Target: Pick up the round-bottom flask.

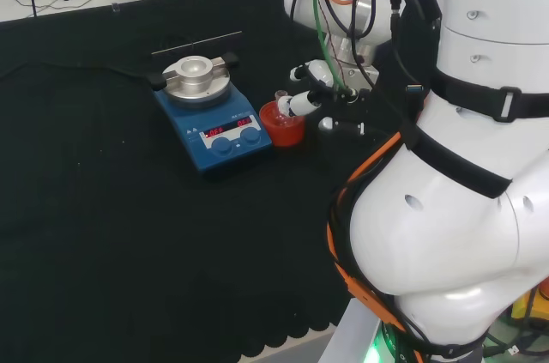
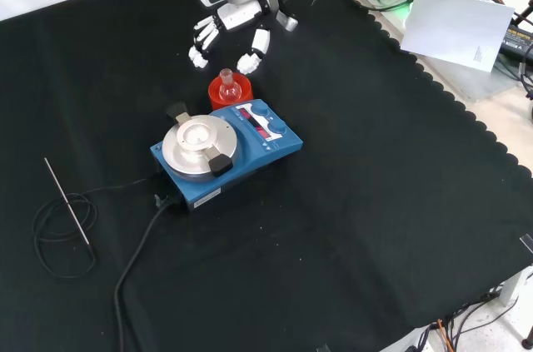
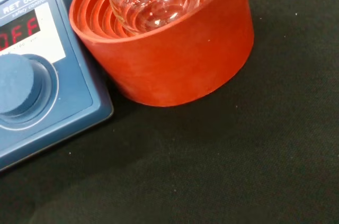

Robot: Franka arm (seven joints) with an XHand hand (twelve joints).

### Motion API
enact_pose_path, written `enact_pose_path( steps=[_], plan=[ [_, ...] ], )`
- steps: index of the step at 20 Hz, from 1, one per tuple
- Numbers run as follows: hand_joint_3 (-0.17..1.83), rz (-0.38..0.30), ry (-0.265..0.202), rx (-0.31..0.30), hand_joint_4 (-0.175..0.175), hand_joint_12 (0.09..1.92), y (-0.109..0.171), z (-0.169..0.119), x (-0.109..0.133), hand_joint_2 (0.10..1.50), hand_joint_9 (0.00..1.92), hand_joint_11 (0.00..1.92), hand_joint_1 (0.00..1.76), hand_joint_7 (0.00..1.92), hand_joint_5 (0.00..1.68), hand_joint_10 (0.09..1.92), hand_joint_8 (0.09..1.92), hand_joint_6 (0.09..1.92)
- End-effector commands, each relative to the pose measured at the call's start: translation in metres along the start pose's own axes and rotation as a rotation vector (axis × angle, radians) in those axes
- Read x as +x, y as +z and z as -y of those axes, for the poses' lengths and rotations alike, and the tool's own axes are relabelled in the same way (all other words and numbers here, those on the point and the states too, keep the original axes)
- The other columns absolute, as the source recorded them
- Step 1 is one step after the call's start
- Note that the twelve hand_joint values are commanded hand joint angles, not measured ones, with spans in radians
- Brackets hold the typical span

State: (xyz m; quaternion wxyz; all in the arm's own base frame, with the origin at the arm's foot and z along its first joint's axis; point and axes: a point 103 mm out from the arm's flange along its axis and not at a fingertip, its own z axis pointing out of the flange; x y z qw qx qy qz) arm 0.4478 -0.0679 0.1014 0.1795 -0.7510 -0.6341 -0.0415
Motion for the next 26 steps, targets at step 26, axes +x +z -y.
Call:
enact_pose_path(
  steps=[26],
  plan=[
    [0.7, 0.0, -0.015, -0.029, -0.034, 1.27, 0.012, -0.018, 0.019, 0.64, 0.42, 0.0, 0.85, 0.25, 0.7, 0.61, 0.51, 0.17]
  ],
)
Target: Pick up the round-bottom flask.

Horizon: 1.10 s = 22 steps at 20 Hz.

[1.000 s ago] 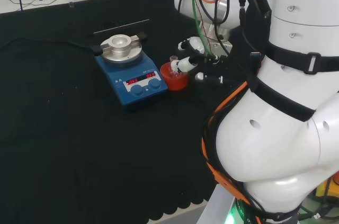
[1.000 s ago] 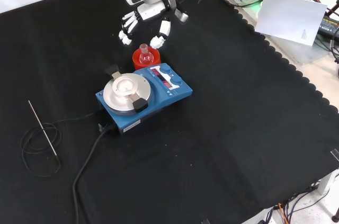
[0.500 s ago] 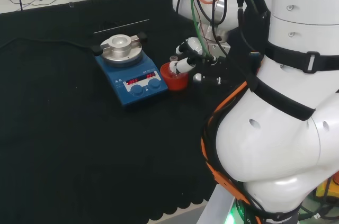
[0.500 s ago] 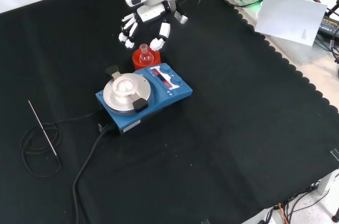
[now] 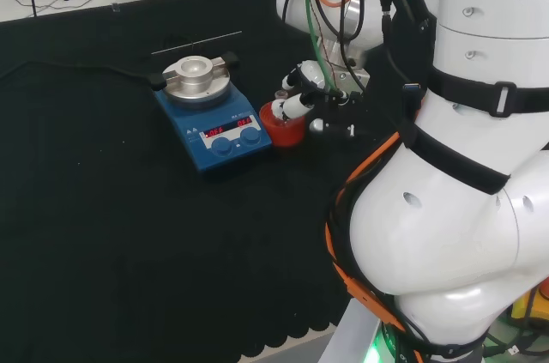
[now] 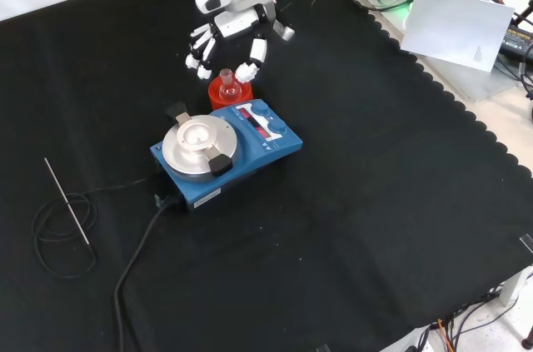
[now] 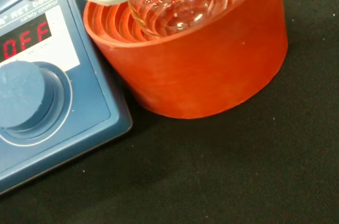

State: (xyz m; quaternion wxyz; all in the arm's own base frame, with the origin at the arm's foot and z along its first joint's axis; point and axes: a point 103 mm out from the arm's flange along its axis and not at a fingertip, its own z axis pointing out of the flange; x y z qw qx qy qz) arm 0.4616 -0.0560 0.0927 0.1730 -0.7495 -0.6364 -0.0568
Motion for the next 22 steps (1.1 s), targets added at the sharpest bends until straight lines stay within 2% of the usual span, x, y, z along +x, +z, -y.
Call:
enact_pose_path(
  steps=[1, 4, 6, 22],
  plan=[
    [0.71, 0.015, -0.005, -0.002, -0.034, 1.27, 0.0036, -0.0043, 0.0088, 0.64, 0.43, 0.0, 0.85, 0.25, 0.68, 0.61, 0.51, 0.23],
    [0.72, 0.017, -0.006, -0.008, -0.034, 1.29, 0.0046, -0.0043, 0.0092, 0.64, 0.43, 0.0, 0.85, 0.25, 0.61, 0.6, 0.52, 0.45],
    [0.72, 0.019, -0.005, -0.01, -0.034, 1.29, 0.0043, -0.0048, 0.0082, 0.64, 0.43, 0.0, 0.85, 0.25, 0.59, 0.61, 0.52, 0.52],
    [0.71, 0.029, 0.0, -0.013, -0.034, 1.33, 0.004, -0.0071, 0.0048, 0.65, 0.44, 0.0, 0.86, 0.26, 0.65, 0.61, 0.53, 0.73]
  ],
)
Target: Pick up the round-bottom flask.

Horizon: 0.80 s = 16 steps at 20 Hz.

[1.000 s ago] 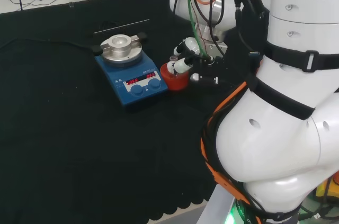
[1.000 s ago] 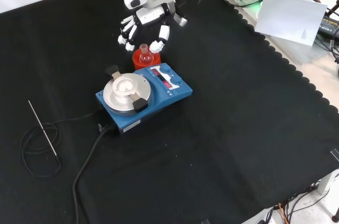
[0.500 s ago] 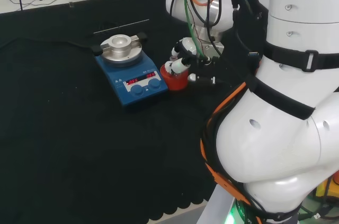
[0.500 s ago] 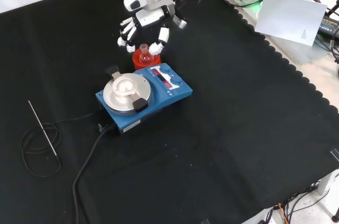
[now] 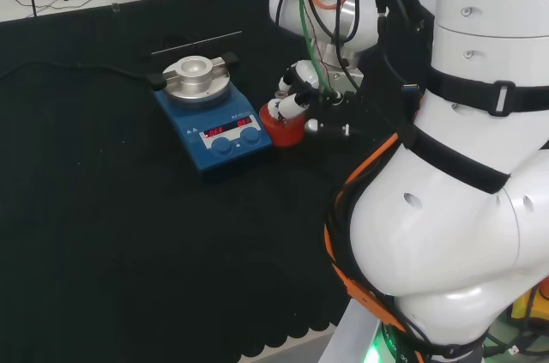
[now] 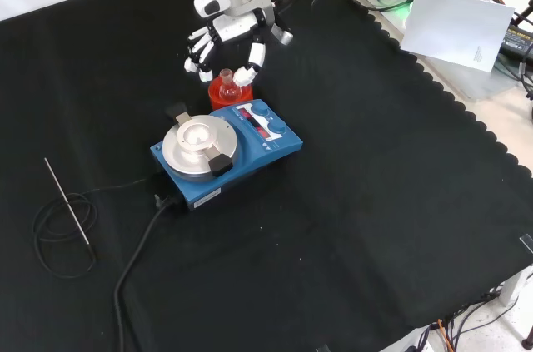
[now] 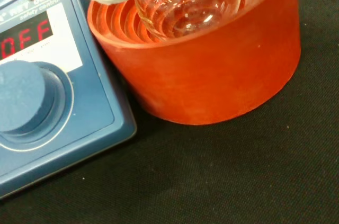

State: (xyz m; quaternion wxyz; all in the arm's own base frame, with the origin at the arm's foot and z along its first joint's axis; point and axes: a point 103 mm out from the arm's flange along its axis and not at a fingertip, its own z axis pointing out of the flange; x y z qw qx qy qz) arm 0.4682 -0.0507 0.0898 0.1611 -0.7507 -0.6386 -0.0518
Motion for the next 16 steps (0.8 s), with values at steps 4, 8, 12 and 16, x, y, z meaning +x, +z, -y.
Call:
enact_pose_path(
  steps=[4, 8, 12, 16],
  plan=[
    [0.71, 0.018, 0.0, -0.009, -0.036, 1.34, 0.0013, -0.001, 0.0008, 0.66, 0.45, 0.0, 0.87, 0.27, 0.74, 0.62, 0.54, 0.81],
    [0.71, 0.03, -0.003, -0.01, -0.041, 1.35, 0.0017, -0.002, 0.0032, 0.67, 0.47, 0.01, 0.88, 0.29, 0.8, 0.62, 0.55, 0.86],
    [0.71, 0.037, 0.002, -0.018, -0.041, 1.36, -0.0001, -0.0032, 0.0042, 0.69, 0.48, 0.03, 0.89, 0.3, 0.81, 0.62, 0.55, 0.88],
    [0.58, 0.053, 0.015, -0.049, 0.041, 1.35, -0.0036, -0.0032, 0.004, 0.8, 0.51, 0.06, 0.92, 0.32, 0.88, 0.62, 0.56, 0.97]
  ],
)
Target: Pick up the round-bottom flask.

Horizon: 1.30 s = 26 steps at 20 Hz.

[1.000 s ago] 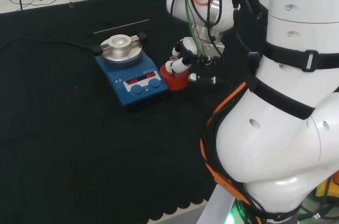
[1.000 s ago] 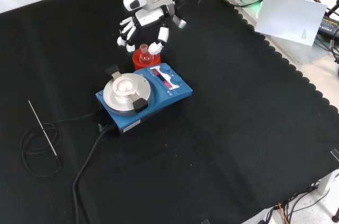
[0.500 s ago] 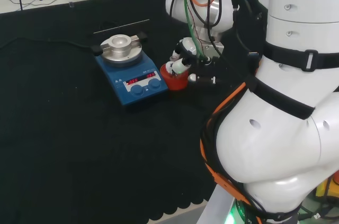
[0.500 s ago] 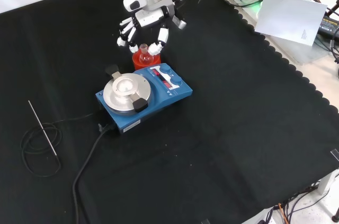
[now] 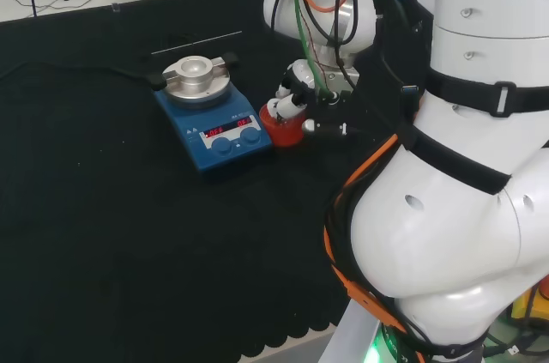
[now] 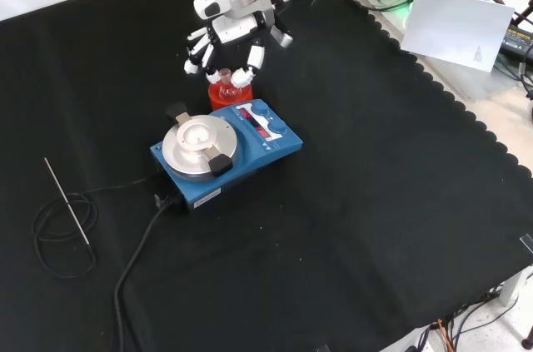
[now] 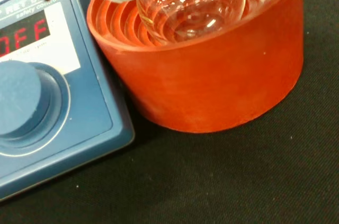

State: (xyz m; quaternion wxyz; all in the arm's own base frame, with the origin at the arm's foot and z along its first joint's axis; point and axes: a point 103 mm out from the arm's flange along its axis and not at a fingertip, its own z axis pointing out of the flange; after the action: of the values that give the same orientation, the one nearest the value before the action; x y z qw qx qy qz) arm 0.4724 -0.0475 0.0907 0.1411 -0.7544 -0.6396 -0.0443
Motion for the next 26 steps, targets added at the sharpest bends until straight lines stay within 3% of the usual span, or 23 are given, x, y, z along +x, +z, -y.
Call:
enact_pose_path(
  steps=[1, 3, 5, 10, 26],
  plan=[
    [0.44, 0.019, 0.015, -0.035, 0.102, 1.34, -0.004, 0.0, 0.0, 0.89, 0.52, 0.08, 0.96, 0.33, 0.9, 0.62, 0.57, 1.03],
    [0.29, 0.03, 0.021, -0.052, 0.158, 1.34, -0.008, 0.0, 0.0, 0.98, 0.55, 0.11, 0.99, 0.35, 0.94, 0.61, 0.57, 1.07],
    [0.4, 0.035, 0.023, -0.063, 0.172, 1.32, -0.011, 0.0, 0.001, 0.92, 0.6, 0.15, 1.01, 0.39, 0.97, 0.57, 0.55, 1.09],
    [0.69, 0.024, 0.019, -0.07, 0.175, 1.31, -0.021, -0.001, 0.001, 0.77, 0.65, 0.21, 1.04, 0.43, 1.0, 0.55, 0.54, 1.15],
    [0.8, 0.078, 0.014, 0.016, 0.175, 1.31, -0.085, -0.001, 0.024, 0.7, 0.65, 0.25, 1.06, 0.43, 1.04, 0.55, 0.54, 1.13]
  ],
)
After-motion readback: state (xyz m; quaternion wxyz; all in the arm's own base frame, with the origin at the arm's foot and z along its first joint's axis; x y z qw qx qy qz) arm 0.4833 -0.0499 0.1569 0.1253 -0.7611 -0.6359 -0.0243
